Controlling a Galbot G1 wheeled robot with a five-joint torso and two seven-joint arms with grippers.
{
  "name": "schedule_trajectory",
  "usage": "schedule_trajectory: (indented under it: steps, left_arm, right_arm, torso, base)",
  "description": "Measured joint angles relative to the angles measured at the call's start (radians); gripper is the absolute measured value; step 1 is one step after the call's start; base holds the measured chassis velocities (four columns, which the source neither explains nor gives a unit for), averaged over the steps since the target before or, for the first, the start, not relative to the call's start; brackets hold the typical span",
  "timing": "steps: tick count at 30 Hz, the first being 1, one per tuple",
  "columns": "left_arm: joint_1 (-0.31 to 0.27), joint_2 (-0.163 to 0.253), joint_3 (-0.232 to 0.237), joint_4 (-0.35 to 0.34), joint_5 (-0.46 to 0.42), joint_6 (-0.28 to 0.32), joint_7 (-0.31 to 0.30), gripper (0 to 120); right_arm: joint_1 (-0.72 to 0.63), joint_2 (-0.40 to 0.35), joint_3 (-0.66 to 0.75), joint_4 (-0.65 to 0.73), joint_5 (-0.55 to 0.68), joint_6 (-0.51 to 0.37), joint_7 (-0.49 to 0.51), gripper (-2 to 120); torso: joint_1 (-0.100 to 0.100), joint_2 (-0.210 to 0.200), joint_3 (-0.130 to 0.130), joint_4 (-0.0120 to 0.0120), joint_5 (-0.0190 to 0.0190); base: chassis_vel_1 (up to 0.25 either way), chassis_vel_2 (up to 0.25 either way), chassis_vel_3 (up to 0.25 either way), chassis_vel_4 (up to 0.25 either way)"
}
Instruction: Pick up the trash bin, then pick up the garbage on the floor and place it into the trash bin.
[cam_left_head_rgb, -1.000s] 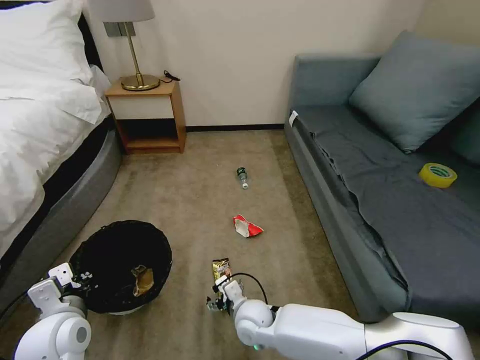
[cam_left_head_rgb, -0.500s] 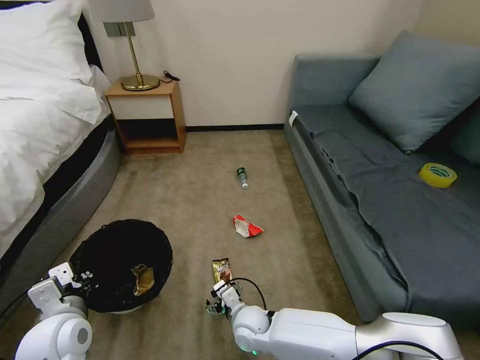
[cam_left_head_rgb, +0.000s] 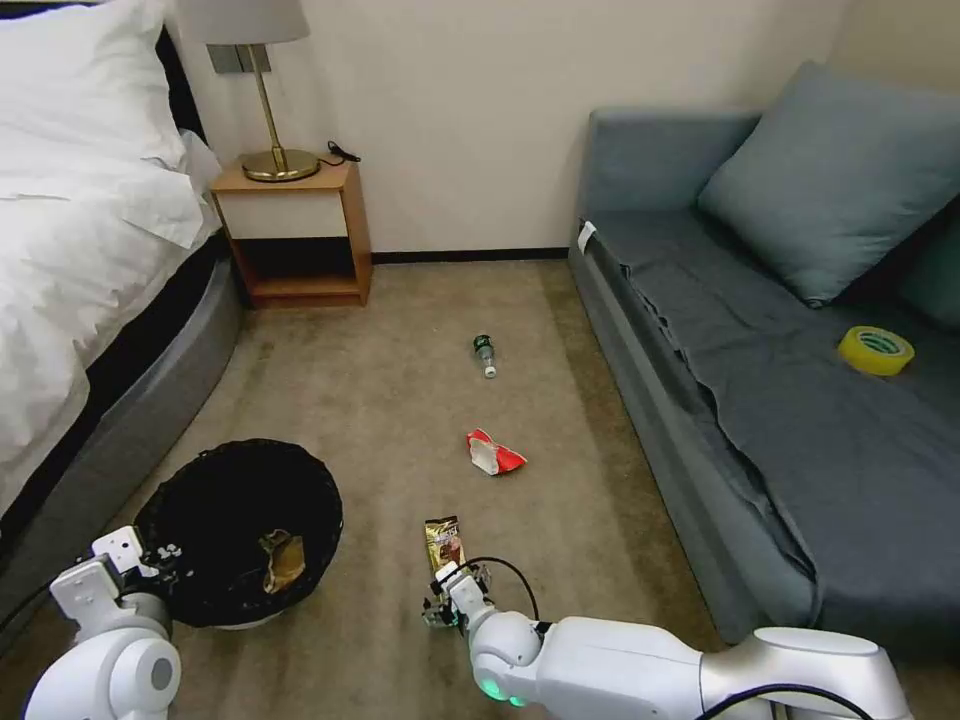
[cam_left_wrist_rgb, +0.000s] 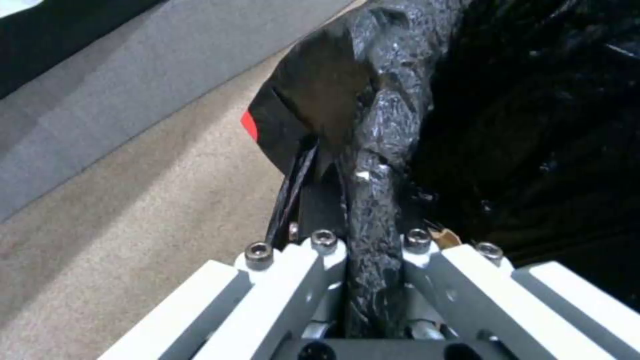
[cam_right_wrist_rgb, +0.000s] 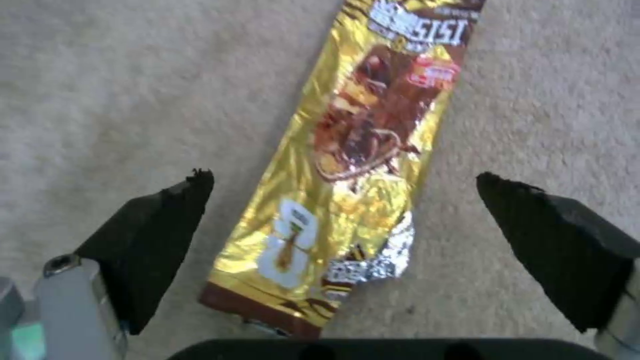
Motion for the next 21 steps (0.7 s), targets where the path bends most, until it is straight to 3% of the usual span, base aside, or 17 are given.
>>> schedule_trajectory:
  steps: [15,21]
  left_arm:
    - [-0.003,-0.001,0.006,0.005,0.005,0.0,-0.001,3]
    - [-0.005,-0.001,0.007,0.009,0.006,-0.002,-0.001,3]
  right_arm:
    - [0.004,0.023,0.001,-0.094,-0.016,0.022,-0.028,98]
    - [0.005,0.021,-0.001,-0.095,-0.016,0.024,-0.033,76]
  torso:
    - [0.0,0.0,0.0,0.0,0.0]
    - [0.0,0.0,0.0,0.0,0.0]
  base:
    - [0.0,0.0,0.0,0.0]
    - [0.0,0.0,0.0,0.0]
